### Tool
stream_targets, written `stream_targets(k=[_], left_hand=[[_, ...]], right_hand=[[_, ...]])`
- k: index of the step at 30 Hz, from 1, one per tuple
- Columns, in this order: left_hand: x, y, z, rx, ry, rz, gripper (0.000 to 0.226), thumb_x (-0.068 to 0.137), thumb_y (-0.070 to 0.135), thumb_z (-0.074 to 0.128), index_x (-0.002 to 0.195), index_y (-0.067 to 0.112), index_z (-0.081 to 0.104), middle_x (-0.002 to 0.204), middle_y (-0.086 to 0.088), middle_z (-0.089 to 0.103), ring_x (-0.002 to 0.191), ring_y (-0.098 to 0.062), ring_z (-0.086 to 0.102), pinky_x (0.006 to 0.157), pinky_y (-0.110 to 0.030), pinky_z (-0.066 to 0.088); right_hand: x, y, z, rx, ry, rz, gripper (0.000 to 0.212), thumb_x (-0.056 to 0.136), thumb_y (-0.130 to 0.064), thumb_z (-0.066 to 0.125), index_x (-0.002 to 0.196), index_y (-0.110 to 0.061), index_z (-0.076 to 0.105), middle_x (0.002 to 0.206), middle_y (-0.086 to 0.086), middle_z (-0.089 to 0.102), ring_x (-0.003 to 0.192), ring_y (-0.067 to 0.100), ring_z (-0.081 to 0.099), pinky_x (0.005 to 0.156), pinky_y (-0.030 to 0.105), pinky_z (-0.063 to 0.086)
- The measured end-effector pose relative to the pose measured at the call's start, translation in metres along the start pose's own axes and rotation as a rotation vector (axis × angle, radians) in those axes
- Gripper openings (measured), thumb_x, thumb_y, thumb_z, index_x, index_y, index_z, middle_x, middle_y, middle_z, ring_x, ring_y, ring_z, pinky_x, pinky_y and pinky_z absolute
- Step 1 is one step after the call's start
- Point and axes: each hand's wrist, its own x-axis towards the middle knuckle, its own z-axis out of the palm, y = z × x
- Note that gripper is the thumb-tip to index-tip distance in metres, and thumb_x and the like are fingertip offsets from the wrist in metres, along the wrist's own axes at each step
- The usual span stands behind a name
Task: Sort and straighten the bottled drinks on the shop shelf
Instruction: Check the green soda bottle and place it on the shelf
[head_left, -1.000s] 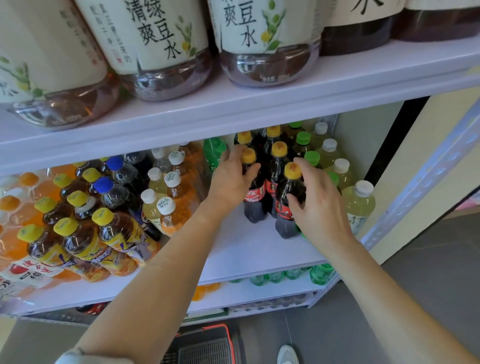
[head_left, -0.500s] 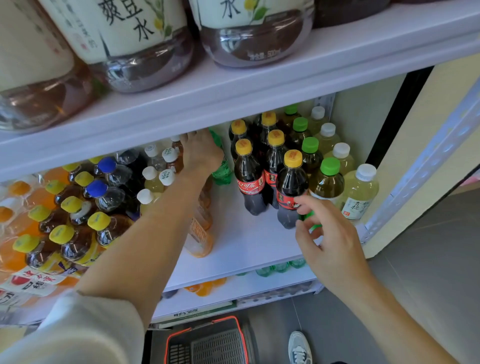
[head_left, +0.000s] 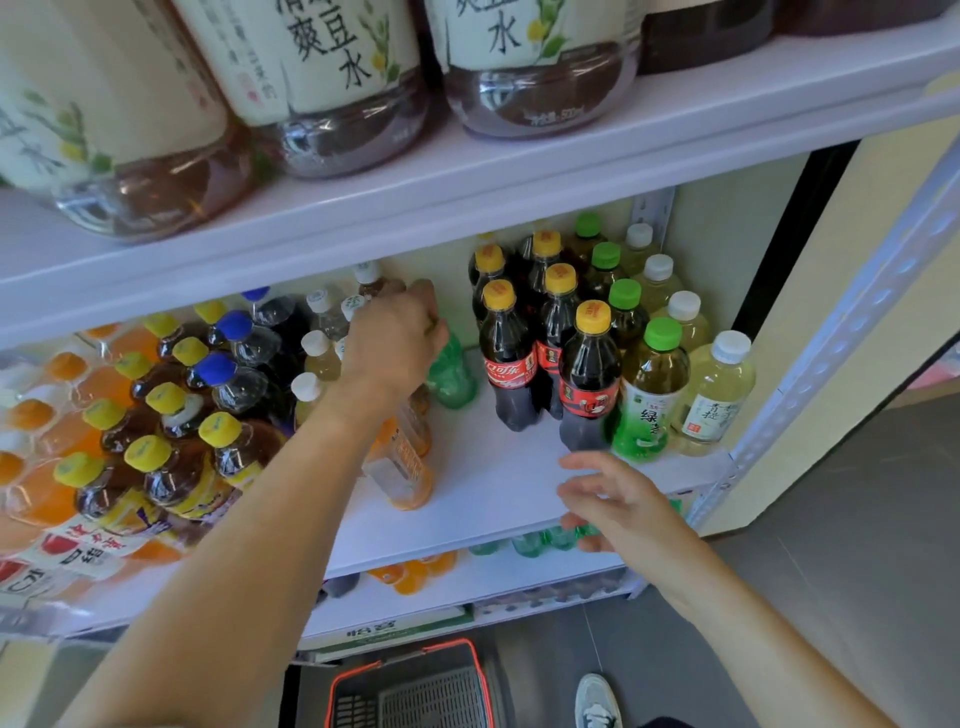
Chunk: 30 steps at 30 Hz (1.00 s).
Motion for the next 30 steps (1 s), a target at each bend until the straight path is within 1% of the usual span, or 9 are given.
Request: stream_targets(k=[3, 6, 9, 12, 17, 20, 23, 27, 30], left_hand=[[-0.033, 0.002, -0.031, -0.126, 0.156, -0.002, 0.015, 0.089, 0.026, 0.064, 0.095, 0.012, 0.064, 0.091, -0.006, 0.061, 0.081, -0.030, 0.058, 0.064, -0.036, 0.040], [-0.071, -0.003, -0.062, -0.331, 0.214, -0.065, 0.009, 0.085, 0.031, 0.066, 0.082, 0.023, 0.063, 0.069, 0.008, 0.056, 0.063, -0.014, 0.052, 0.055, -0.029, 0.034], [-0.105, -0.016, -0.082, -0.626, 0.223, -0.205, 0.015, 0.088, 0.031, 0.066, 0.073, 0.026, 0.064, 0.050, 0.010, 0.050, 0.044, -0.004, 0.040, 0.044, -0.018, 0.032], [-0.126, -0.034, -0.098, -0.805, 0.299, -0.357, 0.015, 0.084, 0.040, 0.064, 0.078, 0.028, 0.069, 0.051, 0.001, 0.051, 0.046, -0.009, 0.039, 0.045, -0.020, 0.031], [-0.147, -0.054, -0.115, -1.151, 0.362, -0.550, 0.026, 0.085, 0.036, 0.063, 0.062, 0.024, 0.067, 0.046, 0.007, 0.041, 0.038, -0.010, 0.026, 0.040, -0.017, 0.019], [-0.161, -0.061, -0.120, -1.187, 0.320, -0.557, 0.030, 0.094, 0.040, 0.061, 0.070, 0.024, 0.070, 0.054, 0.002, 0.044, 0.044, -0.012, 0.033, 0.039, -0.017, 0.025], [-0.170, -0.060, -0.121, -1.244, 0.307, -0.579, 0.032, 0.098, 0.038, 0.055, 0.076, 0.024, 0.074, 0.057, 0.002, 0.049, 0.047, -0.010, 0.042, 0.039, -0.016, 0.035], [-0.179, -0.057, -0.119, -1.388, 0.236, -0.498, 0.023, 0.089, 0.039, 0.057, 0.088, 0.023, 0.074, 0.057, 0.010, 0.052, 0.050, -0.007, 0.047, 0.044, -0.015, 0.039], [-0.183, -0.059, -0.116, -1.490, 0.140, -0.386, 0.020, 0.085, 0.023, 0.060, 0.101, 0.023, 0.071, 0.070, 0.004, 0.059, 0.056, -0.010, 0.052, 0.051, -0.018, 0.047]], right_hand=[[-0.005, 0.003, 0.005, -0.016, -0.115, 0.085, 0.039, 0.089, -0.026, 0.068, 0.120, -0.045, 0.054, 0.126, -0.009, 0.056, 0.105, 0.001, 0.061, 0.089, 0.033, 0.056], [-0.010, -0.003, 0.010, 0.255, -0.221, 0.128, 0.067, 0.072, -0.034, 0.080, 0.129, -0.050, 0.050, 0.138, -0.014, 0.047, 0.107, -0.001, 0.063, 0.091, 0.042, 0.056], [-0.015, -0.012, 0.014, 0.357, -0.387, 0.064, 0.085, 0.068, -0.021, 0.088, 0.135, -0.051, 0.046, 0.143, -0.012, 0.046, 0.118, 0.013, 0.060, 0.090, 0.052, 0.055], [-0.024, -0.022, 0.021, 0.295, -0.454, -0.054, 0.081, 0.070, -0.010, 0.080, 0.136, -0.044, 0.049, 0.138, -0.002, 0.055, 0.113, 0.032, 0.064, 0.089, 0.048, 0.055], [-0.039, -0.040, 0.031, 0.379, -0.362, -0.145, 0.068, 0.068, -0.017, 0.079, 0.129, -0.038, 0.058, 0.124, 0.007, 0.056, 0.091, 0.024, 0.062, 0.065, 0.032, 0.054], [-0.048, -0.050, 0.035, 0.391, -0.349, -0.201, 0.066, 0.068, -0.019, 0.085, 0.127, -0.035, 0.061, 0.111, 0.006, 0.057, 0.085, 0.017, 0.059, 0.058, 0.030, 0.054], [-0.055, -0.057, 0.039, 0.402, -0.308, -0.226, 0.052, 0.071, -0.027, 0.075, 0.122, -0.033, 0.066, 0.092, 0.004, 0.057, 0.078, 0.017, 0.060, 0.054, 0.032, 0.055], [-0.064, -0.062, 0.040, 0.380, -0.203, -0.222, 0.043, 0.075, -0.039, 0.067, 0.117, -0.026, 0.069, 0.104, 0.022, 0.051, 0.091, 0.039, 0.053, 0.056, 0.033, 0.057], [-0.067, -0.065, 0.039, 0.362, -0.173, -0.212, 0.040, 0.077, -0.045, 0.061, 0.109, -0.025, 0.072, 0.113, 0.024, 0.064, 0.092, 0.043, 0.065, 0.056, 0.034, 0.059]])
